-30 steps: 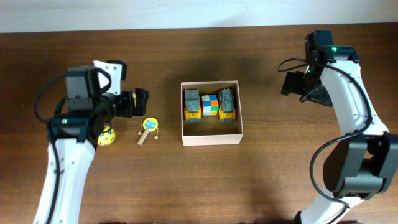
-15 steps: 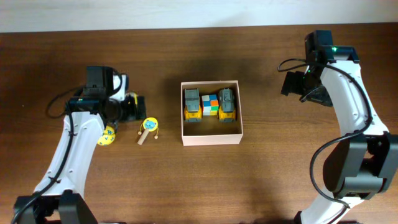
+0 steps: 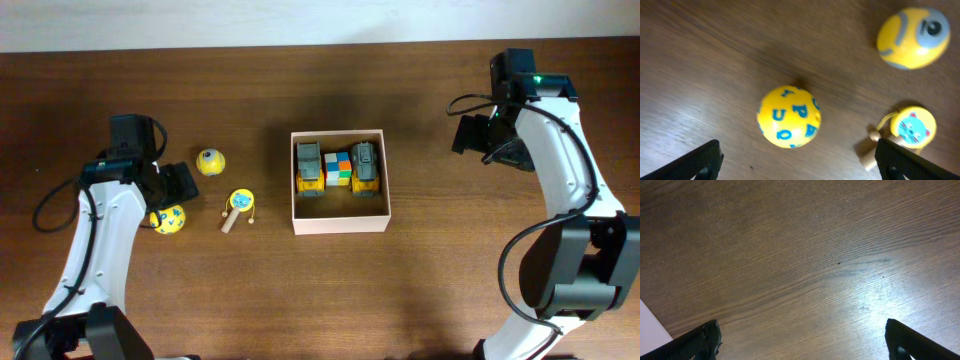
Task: Pack container
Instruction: 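Reach the left gripper down onto the yellow letter ball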
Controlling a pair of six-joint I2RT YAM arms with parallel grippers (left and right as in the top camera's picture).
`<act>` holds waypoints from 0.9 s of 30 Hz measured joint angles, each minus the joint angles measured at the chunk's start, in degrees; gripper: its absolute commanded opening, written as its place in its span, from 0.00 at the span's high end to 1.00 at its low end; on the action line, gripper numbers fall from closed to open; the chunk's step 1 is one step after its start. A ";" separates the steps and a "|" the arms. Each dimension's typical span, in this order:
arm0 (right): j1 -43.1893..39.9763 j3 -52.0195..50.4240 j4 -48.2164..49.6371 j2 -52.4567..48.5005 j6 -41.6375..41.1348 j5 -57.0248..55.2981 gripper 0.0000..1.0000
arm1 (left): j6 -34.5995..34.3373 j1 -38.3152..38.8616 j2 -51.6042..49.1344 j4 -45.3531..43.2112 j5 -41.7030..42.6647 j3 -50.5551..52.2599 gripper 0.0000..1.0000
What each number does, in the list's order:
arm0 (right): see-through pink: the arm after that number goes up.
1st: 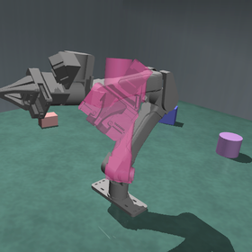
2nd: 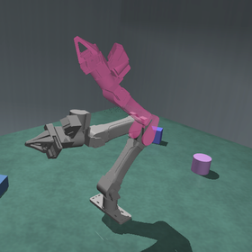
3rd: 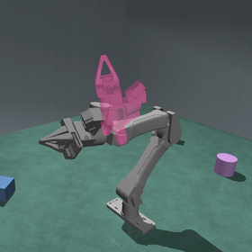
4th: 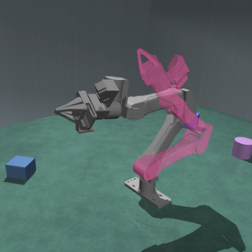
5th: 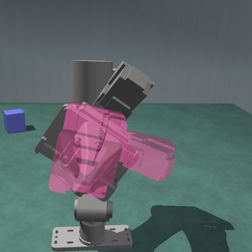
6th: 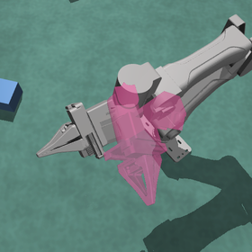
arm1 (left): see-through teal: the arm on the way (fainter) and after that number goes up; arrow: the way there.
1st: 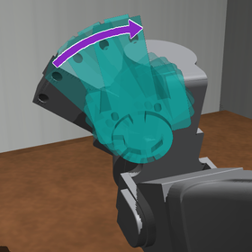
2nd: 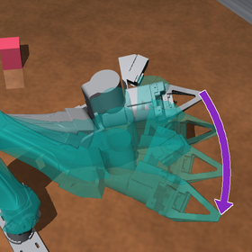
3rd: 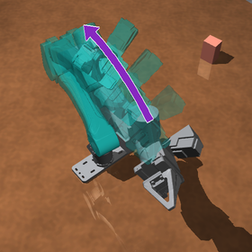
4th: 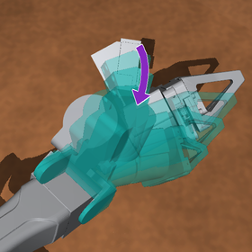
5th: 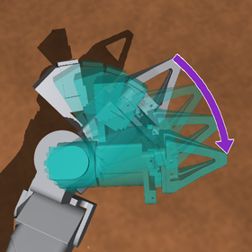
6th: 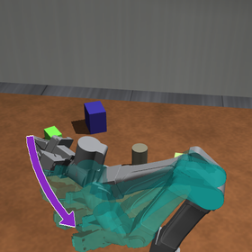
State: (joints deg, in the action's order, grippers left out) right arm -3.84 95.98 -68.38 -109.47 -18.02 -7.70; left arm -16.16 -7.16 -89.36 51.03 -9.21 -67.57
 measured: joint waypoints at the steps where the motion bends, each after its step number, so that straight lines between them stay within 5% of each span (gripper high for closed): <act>1: 0.00 0.00 0.00 0.00 -0.02 0.00 0.01 | 0.00 0.00 0.00 -0.50 -0.72 0.20 0.01; 21: 0.00 0.00 0.02 0.00 -0.02 0.00 0.01 | 1.79 0.00 -13.20 -5.51 -1.70 2.05 0.00; 27: 0.00 0.00 0.02 0.00 0.02 0.00 0.01 | 2.25 0.00 -13.20 -5.66 -1.27 2.05 0.28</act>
State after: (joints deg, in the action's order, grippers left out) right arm -3.84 95.98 -68.36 -109.47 -18.00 -7.70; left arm -13.91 -7.16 -102.56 45.36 -10.48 -65.52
